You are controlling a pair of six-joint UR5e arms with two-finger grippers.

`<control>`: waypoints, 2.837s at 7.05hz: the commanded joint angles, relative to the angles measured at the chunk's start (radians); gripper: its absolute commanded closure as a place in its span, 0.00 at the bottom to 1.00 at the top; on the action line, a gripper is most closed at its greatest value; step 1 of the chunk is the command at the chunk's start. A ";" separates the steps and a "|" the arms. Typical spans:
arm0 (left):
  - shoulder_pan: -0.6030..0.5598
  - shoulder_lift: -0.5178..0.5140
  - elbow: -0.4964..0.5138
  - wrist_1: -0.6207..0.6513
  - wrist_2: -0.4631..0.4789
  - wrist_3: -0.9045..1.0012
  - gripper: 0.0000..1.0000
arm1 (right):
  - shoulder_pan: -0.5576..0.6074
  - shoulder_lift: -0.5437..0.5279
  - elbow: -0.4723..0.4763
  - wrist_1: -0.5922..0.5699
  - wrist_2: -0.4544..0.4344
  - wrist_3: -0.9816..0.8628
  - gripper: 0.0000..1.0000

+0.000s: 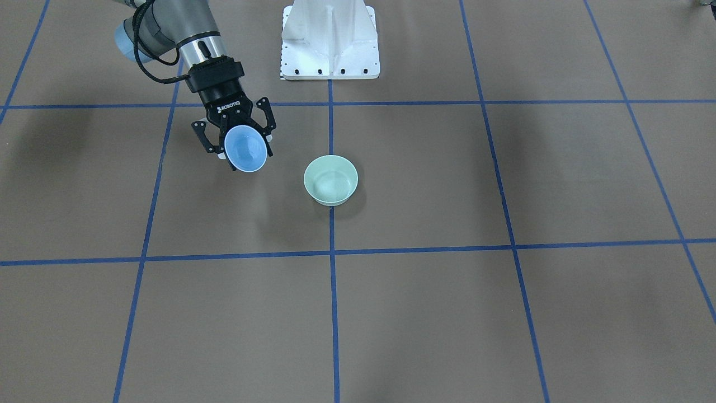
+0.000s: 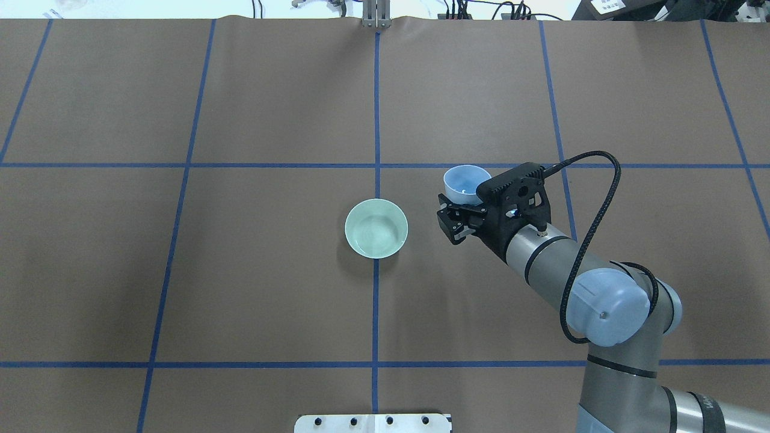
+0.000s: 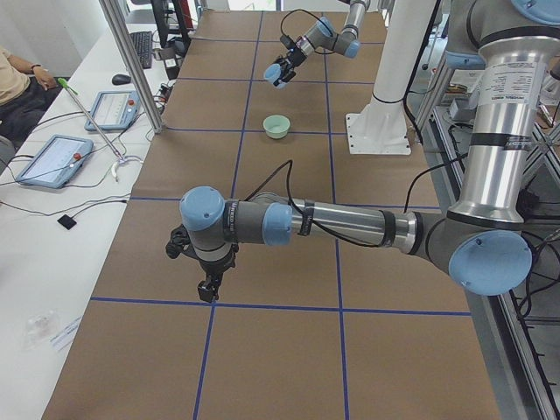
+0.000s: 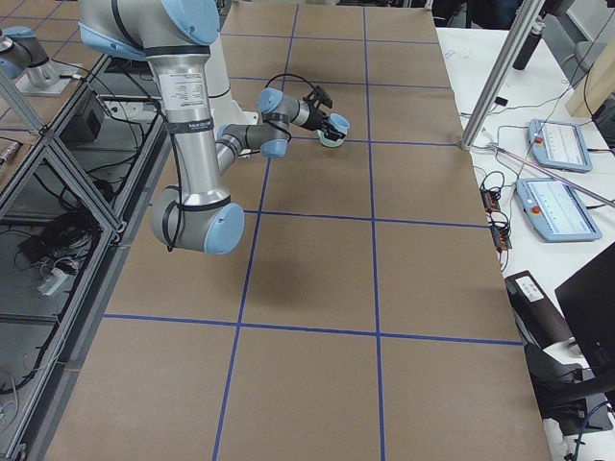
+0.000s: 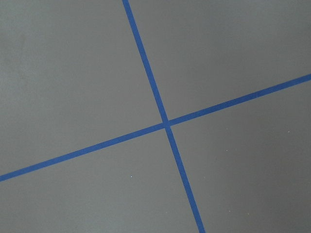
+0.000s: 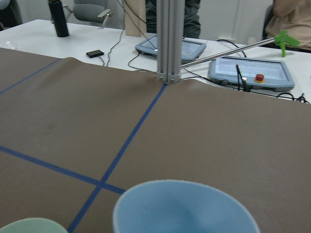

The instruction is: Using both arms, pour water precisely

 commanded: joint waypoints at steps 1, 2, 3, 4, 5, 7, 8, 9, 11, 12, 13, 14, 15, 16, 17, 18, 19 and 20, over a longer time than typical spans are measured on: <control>-0.045 0.023 -0.010 -0.008 -0.035 -0.095 0.00 | 0.003 0.004 0.002 0.045 0.183 -0.056 1.00; -0.054 0.026 -0.011 -0.007 -0.035 -0.100 0.00 | 0.009 0.016 0.005 0.045 0.236 -0.132 1.00; -0.059 0.036 -0.013 -0.008 -0.037 -0.110 0.00 | 0.016 0.016 0.002 0.041 0.306 -0.144 1.00; -0.059 0.043 -0.014 -0.010 -0.037 -0.107 0.00 | 0.039 0.026 0.001 0.024 0.383 -0.145 1.00; -0.059 0.055 -0.019 -0.010 -0.039 -0.106 0.00 | 0.047 0.042 0.001 -0.026 0.405 -0.144 1.00; -0.059 0.068 -0.039 -0.008 -0.039 -0.106 0.00 | 0.049 0.140 0.001 -0.198 0.413 -0.145 1.00; -0.059 0.068 -0.039 -0.008 -0.039 -0.106 0.00 | 0.058 0.197 0.001 -0.314 0.413 -0.145 1.00; -0.057 0.068 -0.039 -0.008 -0.039 -0.106 0.00 | 0.074 0.235 0.002 -0.411 0.428 -0.145 1.00; -0.059 0.068 -0.039 -0.007 -0.060 -0.109 0.00 | 0.095 0.266 -0.001 -0.513 0.462 -0.149 1.00; -0.057 0.068 -0.039 -0.005 -0.060 -0.109 0.00 | 0.096 0.289 -0.016 -0.546 0.462 -0.150 1.00; -0.057 0.068 -0.039 -0.005 -0.060 -0.110 0.00 | 0.096 0.317 -0.049 -0.566 0.462 -0.150 1.00; -0.057 0.068 -0.039 -0.004 -0.063 -0.111 0.00 | 0.096 0.335 -0.080 -0.579 0.463 -0.150 1.00; -0.057 0.068 -0.039 -0.004 -0.063 -0.111 0.00 | 0.096 0.342 -0.090 -0.600 0.491 -0.152 1.00; -0.057 0.068 -0.039 -0.002 -0.063 -0.111 0.00 | 0.096 0.348 -0.099 -0.614 0.495 -0.152 1.00; -0.056 0.068 -0.037 -0.002 -0.063 -0.111 0.00 | 0.095 0.355 -0.113 -0.631 0.508 -0.152 1.00; -0.056 0.068 -0.037 -0.001 -0.063 -0.111 0.00 | 0.095 0.371 -0.135 -0.633 0.514 -0.153 1.00; -0.056 0.068 -0.037 0.001 -0.063 -0.111 0.00 | 0.095 0.384 -0.143 -0.655 0.529 -0.153 1.00; -0.056 0.066 -0.037 0.001 -0.063 -0.111 0.00 | 0.095 0.406 -0.139 -0.709 0.550 -0.155 1.00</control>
